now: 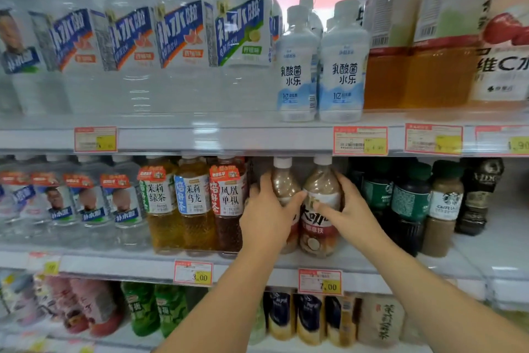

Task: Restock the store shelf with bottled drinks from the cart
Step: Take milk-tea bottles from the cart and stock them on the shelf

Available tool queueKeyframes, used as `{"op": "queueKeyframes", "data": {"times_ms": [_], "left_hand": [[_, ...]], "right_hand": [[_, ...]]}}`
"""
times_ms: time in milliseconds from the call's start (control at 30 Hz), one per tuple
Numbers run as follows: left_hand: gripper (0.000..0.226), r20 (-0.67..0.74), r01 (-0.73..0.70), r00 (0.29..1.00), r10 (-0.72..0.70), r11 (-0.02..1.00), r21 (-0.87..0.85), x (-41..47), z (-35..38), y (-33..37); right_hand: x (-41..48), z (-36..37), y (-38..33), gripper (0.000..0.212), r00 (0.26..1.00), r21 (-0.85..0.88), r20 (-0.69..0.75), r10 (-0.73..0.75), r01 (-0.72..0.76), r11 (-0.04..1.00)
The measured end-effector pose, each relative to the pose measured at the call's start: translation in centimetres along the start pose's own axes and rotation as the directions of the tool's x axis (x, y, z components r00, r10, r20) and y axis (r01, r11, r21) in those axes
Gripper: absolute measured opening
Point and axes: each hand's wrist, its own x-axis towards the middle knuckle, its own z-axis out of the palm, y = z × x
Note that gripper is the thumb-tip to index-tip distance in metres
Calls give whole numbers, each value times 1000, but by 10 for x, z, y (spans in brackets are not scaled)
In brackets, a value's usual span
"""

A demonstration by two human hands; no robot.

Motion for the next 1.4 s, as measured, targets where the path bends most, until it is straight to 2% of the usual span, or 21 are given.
{"op": "queueKeyframes", "data": {"times_ms": [100,167,267,367,433,533,667,733,900,1067,1267,1400], "left_hand": [[80,8,3,1000,-3,1000,10,3,8,0],[84,-3,-64,998,64,998,-19,-9,13,-3],[88,38,-200,979,201,980,-20,-42,20,-20],[69,87,-284,957,277,955,82,-63,26,-42],[57,120,-300,952,280,932,206,-62,28,-45],[53,152,-305,950,273,916,260,-50,32,-37],[51,244,-221,957,158,940,260,-17,44,-34],[51,299,-165,948,106,970,178,3,52,-35],[57,352,-89,935,37,987,132,41,80,-42],[70,396,-11,916,-66,982,189,68,104,-47],[77,384,45,913,-135,971,234,91,111,-46],[73,340,124,925,-167,982,146,97,120,-53]], "right_hand": [[2,6,10,81,1000,8,8,12,-12,1000],[-6,10,18,88,998,-11,41,47,-47,999],[-15,13,27,93,998,-139,30,59,-55,989],[-14,14,30,98,1000,-309,-8,30,-31,950],[-11,15,32,99,1000,-342,-5,27,-27,939],[0,18,36,90,995,-368,7,103,-93,925],[26,25,41,61,986,-392,-17,166,-159,906],[38,28,45,52,983,-382,-25,180,-176,907],[68,41,65,52,977,-401,-78,199,-214,891],[102,60,80,46,960,-297,-121,254,-279,913],[126,73,92,43,955,-263,-144,259,-289,921],[135,76,97,36,956,-239,-145,255,-284,929]]}}
